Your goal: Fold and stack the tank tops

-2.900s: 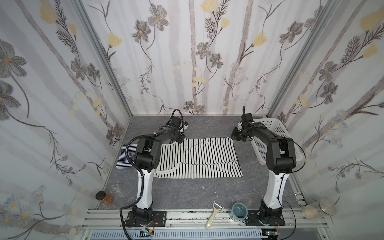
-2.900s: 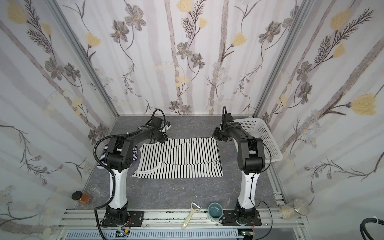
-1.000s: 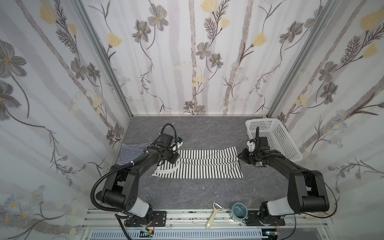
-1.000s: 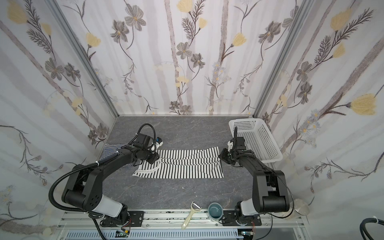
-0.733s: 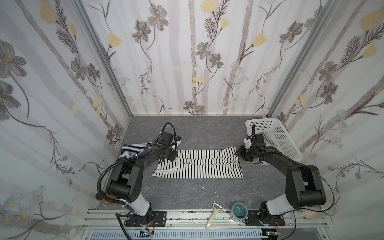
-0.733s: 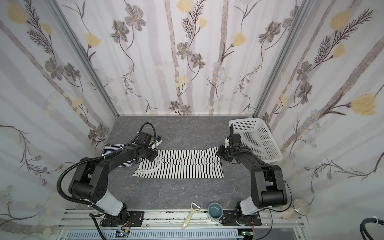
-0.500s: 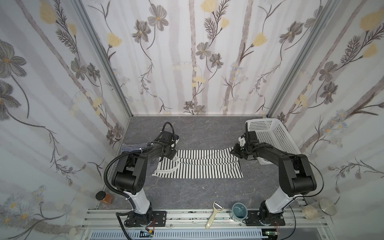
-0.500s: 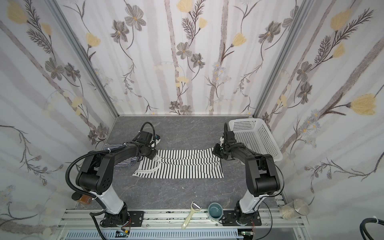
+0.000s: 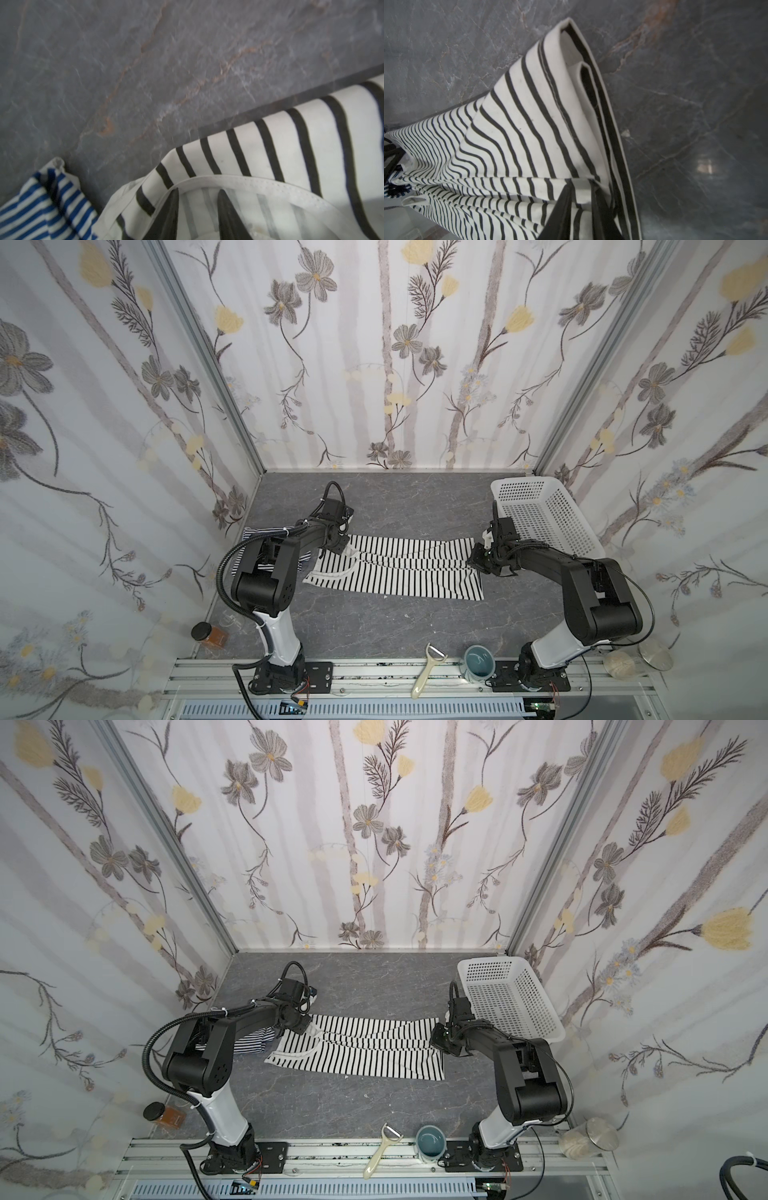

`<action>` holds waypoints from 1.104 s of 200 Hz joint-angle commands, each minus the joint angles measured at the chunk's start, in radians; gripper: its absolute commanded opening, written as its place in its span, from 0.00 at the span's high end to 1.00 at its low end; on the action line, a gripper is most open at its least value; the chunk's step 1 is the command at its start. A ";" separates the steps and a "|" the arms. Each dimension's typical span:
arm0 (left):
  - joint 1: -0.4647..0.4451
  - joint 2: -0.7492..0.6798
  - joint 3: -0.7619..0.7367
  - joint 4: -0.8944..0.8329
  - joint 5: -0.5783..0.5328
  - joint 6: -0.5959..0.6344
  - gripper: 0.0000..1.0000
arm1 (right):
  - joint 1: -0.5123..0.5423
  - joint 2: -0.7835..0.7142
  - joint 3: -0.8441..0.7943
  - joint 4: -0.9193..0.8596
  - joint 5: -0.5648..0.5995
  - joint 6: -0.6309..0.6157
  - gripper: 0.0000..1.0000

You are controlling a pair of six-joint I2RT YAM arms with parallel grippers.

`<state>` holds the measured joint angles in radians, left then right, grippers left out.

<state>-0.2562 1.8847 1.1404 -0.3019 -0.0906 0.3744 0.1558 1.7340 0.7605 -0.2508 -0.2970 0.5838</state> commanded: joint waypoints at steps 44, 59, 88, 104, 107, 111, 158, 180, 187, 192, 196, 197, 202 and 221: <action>-0.058 0.475 0.679 -0.204 0.105 0.075 0.69 | 0.026 -0.131 -0.118 -0.009 0.095 0.075 0.79; -0.077 0.551 0.836 -0.233 0.094 0.088 0.69 | 0.069 -0.188 -0.128 -0.043 0.122 0.086 0.79; -0.099 0.638 1.060 -0.254 0.068 0.085 0.68 | 0.178 -0.233 -0.156 -0.078 0.136 0.136 0.79; -0.110 0.632 1.129 -0.283 0.041 0.043 0.68 | 0.245 -0.247 -0.171 -0.081 0.128 0.169 0.79; -0.109 0.625 1.138 -0.297 0.050 0.031 0.67 | 0.259 -0.248 -0.172 -0.084 0.126 0.175 0.78; -0.109 0.613 1.143 -0.315 0.072 0.011 0.67 | 0.276 -0.249 -0.172 -0.088 0.123 0.179 0.79; -0.137 0.321 0.810 -0.339 0.257 -0.075 0.63 | 0.330 -0.360 -0.079 -0.171 0.138 0.171 0.77; -0.161 0.207 0.608 -0.323 0.284 -0.063 0.64 | 0.255 -0.356 -0.014 -0.193 0.144 0.125 0.75; -0.167 0.177 0.546 -0.309 0.290 -0.060 0.65 | 0.228 -0.339 0.028 -0.189 0.147 0.106 0.75; -0.171 0.157 0.505 -0.300 0.294 -0.059 0.65 | 0.212 -0.324 0.039 -0.183 0.151 0.095 0.75; -0.175 0.143 0.473 -0.290 0.295 -0.058 0.65 | 0.197 -0.307 0.048 -0.175 0.152 0.085 0.75; -0.176 0.140 0.467 -0.288 0.296 -0.057 0.65 | 0.193 -0.303 0.050 -0.173 0.153 0.082 0.75; -0.181 0.126 0.431 -0.277 0.297 -0.055 0.65 | 0.177 -0.279 0.063 -0.162 0.153 0.072 0.75; -0.204 0.109 0.348 -0.238 0.273 -0.053 0.65 | 0.135 -0.167 0.106 -0.113 0.129 0.041 0.75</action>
<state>-0.4400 2.0216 1.5597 -0.6006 0.1768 0.3210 0.3252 1.4742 0.8227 -0.4248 -0.1654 0.6865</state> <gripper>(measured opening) 0.352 0.251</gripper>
